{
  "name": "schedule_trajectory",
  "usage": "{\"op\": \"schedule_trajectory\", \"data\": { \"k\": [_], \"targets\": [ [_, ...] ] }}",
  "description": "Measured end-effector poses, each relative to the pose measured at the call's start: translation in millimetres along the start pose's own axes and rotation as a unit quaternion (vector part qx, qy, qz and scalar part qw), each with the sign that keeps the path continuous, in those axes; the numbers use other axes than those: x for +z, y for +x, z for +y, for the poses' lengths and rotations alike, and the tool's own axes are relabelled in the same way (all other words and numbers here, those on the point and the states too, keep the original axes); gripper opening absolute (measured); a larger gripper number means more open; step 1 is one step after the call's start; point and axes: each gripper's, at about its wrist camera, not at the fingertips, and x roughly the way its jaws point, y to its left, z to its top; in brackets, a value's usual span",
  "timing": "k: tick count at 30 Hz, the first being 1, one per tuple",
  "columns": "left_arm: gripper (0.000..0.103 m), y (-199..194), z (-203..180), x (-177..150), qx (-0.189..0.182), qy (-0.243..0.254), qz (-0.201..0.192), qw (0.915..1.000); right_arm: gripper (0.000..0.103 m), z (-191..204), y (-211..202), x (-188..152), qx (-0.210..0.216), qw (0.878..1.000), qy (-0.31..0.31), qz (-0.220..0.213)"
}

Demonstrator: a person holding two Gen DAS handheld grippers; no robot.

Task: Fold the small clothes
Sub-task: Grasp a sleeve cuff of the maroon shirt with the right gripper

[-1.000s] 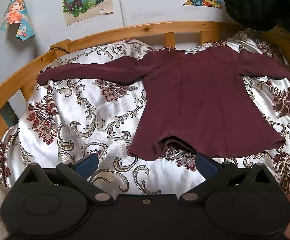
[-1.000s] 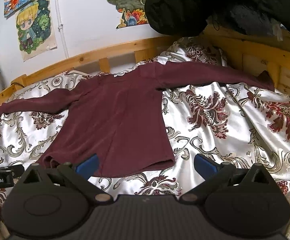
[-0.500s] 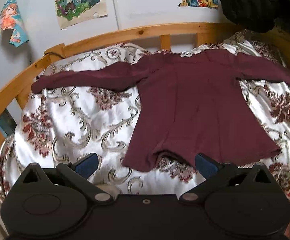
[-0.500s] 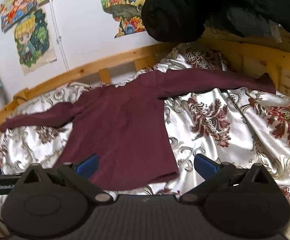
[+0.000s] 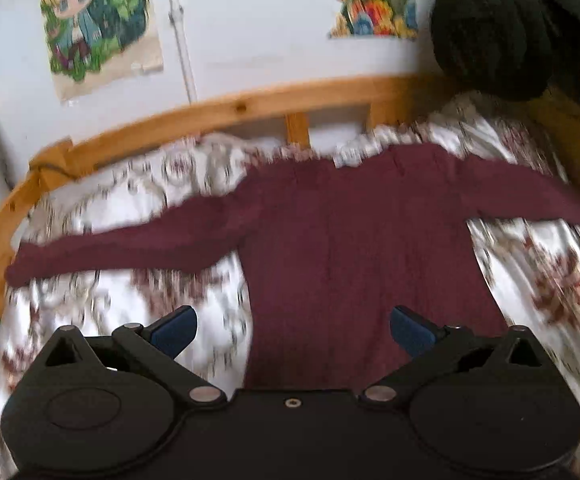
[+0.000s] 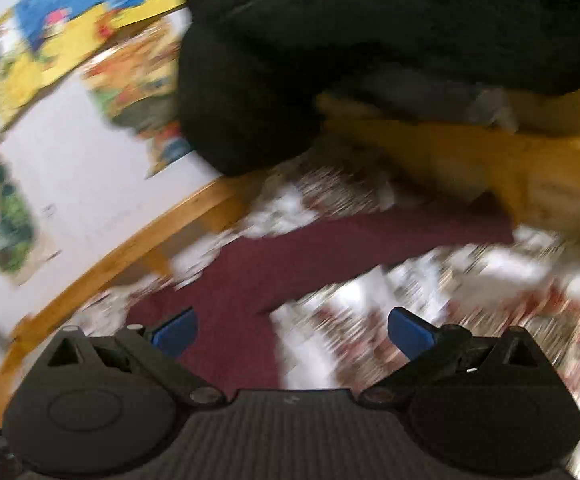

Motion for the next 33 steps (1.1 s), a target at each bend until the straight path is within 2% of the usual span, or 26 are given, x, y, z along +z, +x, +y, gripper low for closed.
{"op": "schedule_trajectory", "data": {
  "k": [2,4,5,7,8,12,13,14,18,19,20,21,22,23,24,27,29,33],
  "targets": [
    [0.103,22.4,-0.1,0.0,0.002,-0.012,-0.023,0.9997,0.103,-23.2,31.2,16.4,-0.047,0.999,0.007,0.004],
    [0.102,49.9,1.8,1.8,-0.008,-0.035,0.006,0.9993,0.103,-49.3,65.7,27.1,-0.104,0.994,0.031,0.019],
    [0.102,64.0,5.1,2.4,-0.025,-0.057,0.026,0.9977,0.102,-63.3,82.0,30.4,-0.115,0.992,0.05,0.024],
    [0.102,83.4,10.4,-1.0,-0.054,-0.088,0.029,0.9942,0.097,-91.9,106.8,33.4,-0.125,0.987,0.094,0.022],
    [0.102,93.1,11.7,-4.2,-0.057,-0.097,0.025,0.9933,0.096,-107.0,117.1,33.7,-0.13,0.985,0.115,0.017],
    [0.102,128.2,11.3,-16.1,-0.05,-0.079,0.022,0.9953,0.084,-154.3,155.0,23.3,-0.161,0.968,0.192,-0.001],
    [0.102,134.7,12.2,-19.1,-0.05,-0.078,0.023,0.9955,0.075,-163.6,164.4,20.7,-0.171,0.963,0.208,-0.01],
    [0.102,140.7,13.1,-20.5,-0.051,-0.077,0.025,0.9954,0.072,-172.4,173.1,18.8,-0.177,0.958,0.225,-0.021],
    [0.102,152.2,22.0,-30.6,-0.051,-0.076,0.032,0.9952,0.066,-200.2,195.1,8.6,-0.16,0.939,0.293,-0.088],
    [0.102,152.9,23.8,-31.6,-0.051,-0.075,0.034,0.9953,0.062,-205.7,199.0,6.3,-0.152,0.933,0.309,-0.106],
    [0.102,153.4,25.6,-32.2,-0.049,-0.074,0.037,0.9954,0.047,-210.6,202.5,3.8,-0.15,0.926,0.324,-0.121],
    [0.102,153.8,26.5,-31.9,-0.046,-0.074,0.038,0.9955,0.036,-214.1,204.6,0.4,-0.152,0.919,0.338,-0.133],
    [0.102,154.2,27.2,-31.0,-0.042,-0.072,0.04,0.9957,0.017,-215.5,205.0,-3.4,-0.162,0.913,0.346,-0.142],
    [0.102,153.4,27.1,-29.2,-0.037,-0.068,0.041,0.9961,0.012,-214.3,202.9,-7.9,-0.17,0.909,0.349,-0.153],
    [0.102,152.3,26.6,-27.4,-0.03,-0.063,0.042,0.9966,0.011,-210.5,199.8,-10.9,-0.174,0.909,0.342,-0.161],
    [0.102,150.9,26.7,-19.2,-0.004,-0.039,0.06,0.9975,0.008,-185.0,190.3,-16.9,-0.205,0.922,0.279,-0.173],
    [0.102,149.6,32.0,-13.1,0.001,-0.024,0.07,0.9973,0.008,-159.2,181.6,-16.8,-0.219,0.93,0.233,-0.18],
    [0.102,142.4,54.8,-3.8,-0.006,-0.052,0.054,0.9972,0.008,-81.0,169.1,-12.9,-0.226,0.951,0.092,-0.189]
  ]
}}
